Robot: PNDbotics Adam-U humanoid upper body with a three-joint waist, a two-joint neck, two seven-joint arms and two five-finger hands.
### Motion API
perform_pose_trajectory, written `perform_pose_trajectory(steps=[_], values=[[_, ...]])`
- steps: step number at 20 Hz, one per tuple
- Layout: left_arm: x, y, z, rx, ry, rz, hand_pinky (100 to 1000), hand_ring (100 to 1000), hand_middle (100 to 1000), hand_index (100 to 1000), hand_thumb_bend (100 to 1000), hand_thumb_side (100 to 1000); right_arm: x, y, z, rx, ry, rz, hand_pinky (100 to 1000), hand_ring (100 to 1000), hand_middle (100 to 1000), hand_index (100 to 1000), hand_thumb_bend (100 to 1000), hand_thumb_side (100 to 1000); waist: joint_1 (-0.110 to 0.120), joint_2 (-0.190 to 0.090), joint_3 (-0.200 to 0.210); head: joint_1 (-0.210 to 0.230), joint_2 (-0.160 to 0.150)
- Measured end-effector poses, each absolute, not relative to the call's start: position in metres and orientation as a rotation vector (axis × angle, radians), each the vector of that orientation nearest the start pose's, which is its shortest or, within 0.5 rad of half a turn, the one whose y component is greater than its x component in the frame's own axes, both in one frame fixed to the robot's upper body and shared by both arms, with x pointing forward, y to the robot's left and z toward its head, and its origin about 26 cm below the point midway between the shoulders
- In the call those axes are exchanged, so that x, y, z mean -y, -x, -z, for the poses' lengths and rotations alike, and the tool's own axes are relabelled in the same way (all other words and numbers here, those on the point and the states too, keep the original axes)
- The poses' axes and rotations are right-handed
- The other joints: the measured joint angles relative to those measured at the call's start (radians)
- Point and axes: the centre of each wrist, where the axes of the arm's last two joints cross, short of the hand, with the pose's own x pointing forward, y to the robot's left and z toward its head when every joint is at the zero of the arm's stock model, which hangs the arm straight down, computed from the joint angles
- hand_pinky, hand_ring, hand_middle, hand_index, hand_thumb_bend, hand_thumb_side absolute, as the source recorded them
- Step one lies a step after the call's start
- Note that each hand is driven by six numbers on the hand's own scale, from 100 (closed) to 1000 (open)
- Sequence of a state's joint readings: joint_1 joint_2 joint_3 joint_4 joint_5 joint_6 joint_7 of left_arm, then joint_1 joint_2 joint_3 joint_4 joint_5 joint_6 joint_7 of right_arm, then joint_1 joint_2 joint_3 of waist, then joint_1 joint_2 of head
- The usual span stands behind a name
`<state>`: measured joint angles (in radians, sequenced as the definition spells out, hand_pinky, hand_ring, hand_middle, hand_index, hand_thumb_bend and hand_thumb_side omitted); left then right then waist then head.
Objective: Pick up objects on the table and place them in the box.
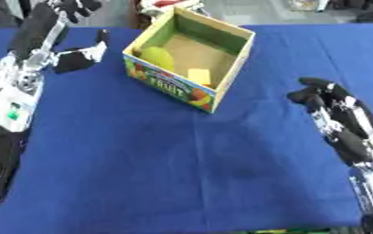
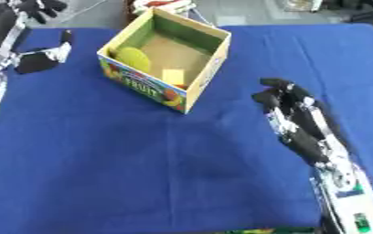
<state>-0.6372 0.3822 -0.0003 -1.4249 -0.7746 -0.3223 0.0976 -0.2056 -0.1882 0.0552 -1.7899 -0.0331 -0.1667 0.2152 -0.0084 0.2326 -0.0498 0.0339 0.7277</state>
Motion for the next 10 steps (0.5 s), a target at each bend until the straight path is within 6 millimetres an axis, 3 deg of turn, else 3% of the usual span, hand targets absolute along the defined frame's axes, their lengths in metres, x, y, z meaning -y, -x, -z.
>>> perform_pose_trajectory(steps=[1, 2, 10], values=[[-0.278, -0.404, -0.187, 2.216, -0.987, 0.915, 560, 651, 655, 797, 127, 389, 0.242, -0.314, -0.110, 2.108, -0.129, -0.470, 828, 748, 585, 812, 100, 440, 0.000, 0.003, 0.005, 0.002, 0.000], [-0.276, -0.399, -0.182, 2.226, -0.972, 0.865, 558, 649, 648, 790, 100, 406, 0.242, -0.315, -0.112, 2.112, -0.126, -0.468, 828, 747, 586, 811, 100, 481, 0.001, 0.007, 0.010, 0.006, 0.000], [-0.261, -0.359, -0.124, 2.161, -0.779, 0.581, 551, 649, 646, 788, 100, 461, 0.241, -0.316, -0.115, 2.118, -0.114, -0.474, 827, 746, 582, 811, 100, 480, 0.011, 0.011, 0.007, 0.031, 0.006]])
